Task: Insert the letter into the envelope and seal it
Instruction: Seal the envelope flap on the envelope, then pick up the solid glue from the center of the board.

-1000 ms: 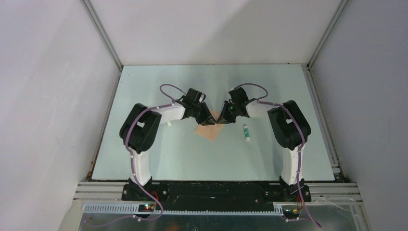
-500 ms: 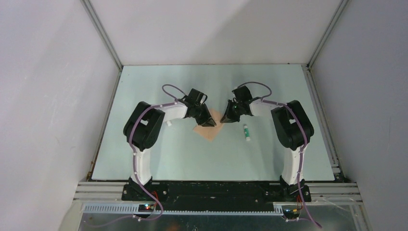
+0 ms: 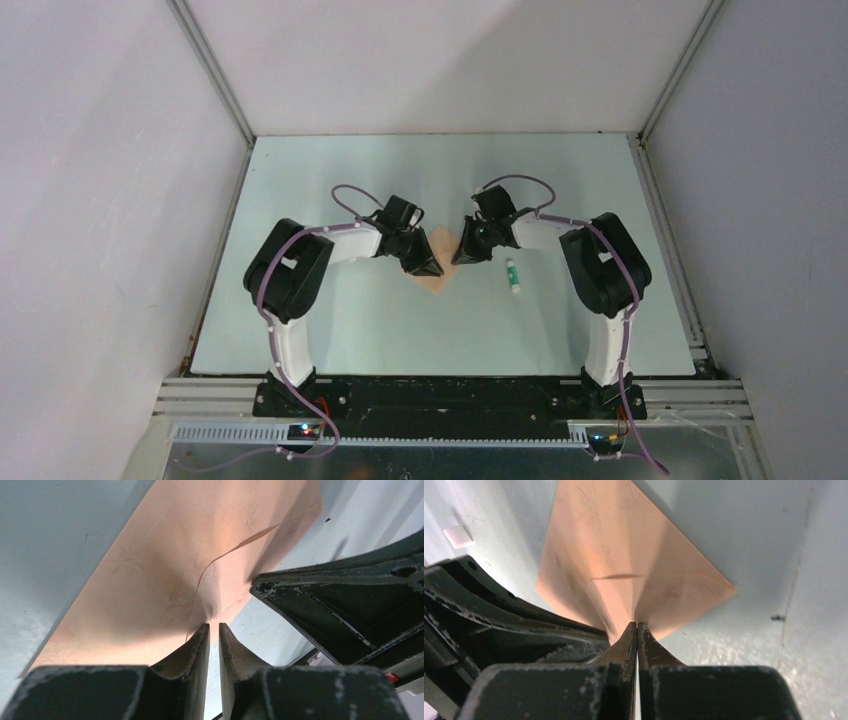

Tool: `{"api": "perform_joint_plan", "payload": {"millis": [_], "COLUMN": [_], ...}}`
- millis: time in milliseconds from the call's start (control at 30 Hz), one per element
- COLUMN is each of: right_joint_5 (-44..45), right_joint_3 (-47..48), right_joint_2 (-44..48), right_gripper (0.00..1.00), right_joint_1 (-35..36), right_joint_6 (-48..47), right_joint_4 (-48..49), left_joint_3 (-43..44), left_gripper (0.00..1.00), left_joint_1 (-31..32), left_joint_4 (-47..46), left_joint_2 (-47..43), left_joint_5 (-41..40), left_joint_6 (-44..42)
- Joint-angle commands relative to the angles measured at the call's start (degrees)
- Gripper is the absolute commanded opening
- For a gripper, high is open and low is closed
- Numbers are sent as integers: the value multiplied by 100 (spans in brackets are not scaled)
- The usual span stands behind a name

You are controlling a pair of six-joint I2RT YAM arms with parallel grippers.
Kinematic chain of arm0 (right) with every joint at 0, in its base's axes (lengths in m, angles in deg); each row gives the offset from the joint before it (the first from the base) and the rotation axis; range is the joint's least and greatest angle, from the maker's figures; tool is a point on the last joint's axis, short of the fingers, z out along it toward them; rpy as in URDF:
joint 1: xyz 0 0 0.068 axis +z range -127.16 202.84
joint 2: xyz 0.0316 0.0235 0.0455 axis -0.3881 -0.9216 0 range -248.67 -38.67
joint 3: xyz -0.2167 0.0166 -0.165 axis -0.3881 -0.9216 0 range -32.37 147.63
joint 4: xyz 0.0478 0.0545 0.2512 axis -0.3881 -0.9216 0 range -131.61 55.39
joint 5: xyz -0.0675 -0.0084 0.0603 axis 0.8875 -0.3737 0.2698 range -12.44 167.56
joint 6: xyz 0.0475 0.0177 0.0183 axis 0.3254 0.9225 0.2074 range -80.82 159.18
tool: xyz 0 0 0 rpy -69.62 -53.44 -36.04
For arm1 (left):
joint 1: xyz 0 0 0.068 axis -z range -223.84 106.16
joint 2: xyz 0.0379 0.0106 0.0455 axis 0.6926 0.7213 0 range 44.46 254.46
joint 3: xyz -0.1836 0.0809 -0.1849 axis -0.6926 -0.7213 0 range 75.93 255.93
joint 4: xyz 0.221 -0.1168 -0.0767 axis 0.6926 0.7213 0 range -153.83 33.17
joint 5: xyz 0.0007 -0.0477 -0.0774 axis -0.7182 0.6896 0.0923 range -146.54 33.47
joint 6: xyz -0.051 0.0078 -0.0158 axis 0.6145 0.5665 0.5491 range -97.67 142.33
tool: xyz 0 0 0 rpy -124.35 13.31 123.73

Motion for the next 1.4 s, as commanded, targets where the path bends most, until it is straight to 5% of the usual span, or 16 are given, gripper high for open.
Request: {"api": "perform_joint_plan", "payload": {"millis": [0,600,767,900,1133,1367], "right_joint_5": [361,1858,2704,2915,2331,2383], "right_joint_3": [-270,-493,-804,-1211,-1496,-1497], "right_joint_2": [670,2447,3064,3329,2949,2293], "right_gripper": [0,4,55,71,73,64], "right_joint_1": [6,-128,-243,-463,-534,-392], "right_joint_6": [14,-722,-1339,-1670,-1859,-1934], "right_joint_4": [-12,-896,-1546,-1894,-1754,-1428], "left_joint_3": [-140,-194,-337,-390,-543,-630], "left_gripper": [21,24,26,29,48,55], "left_joint_1": [36,-207,-665,-1133,-1572,-1637], "left_joint_4": [777,1567,1941,2353,2819,2819], "left_joint_2": [-8,-2280,-3014,-3457,-3729,-3797], "left_joint_5": [-355,-526,-633,-939,-1452,-1413], "left_joint_6": [-519,-1000,-1185,-1361,-1553,-1472]}}
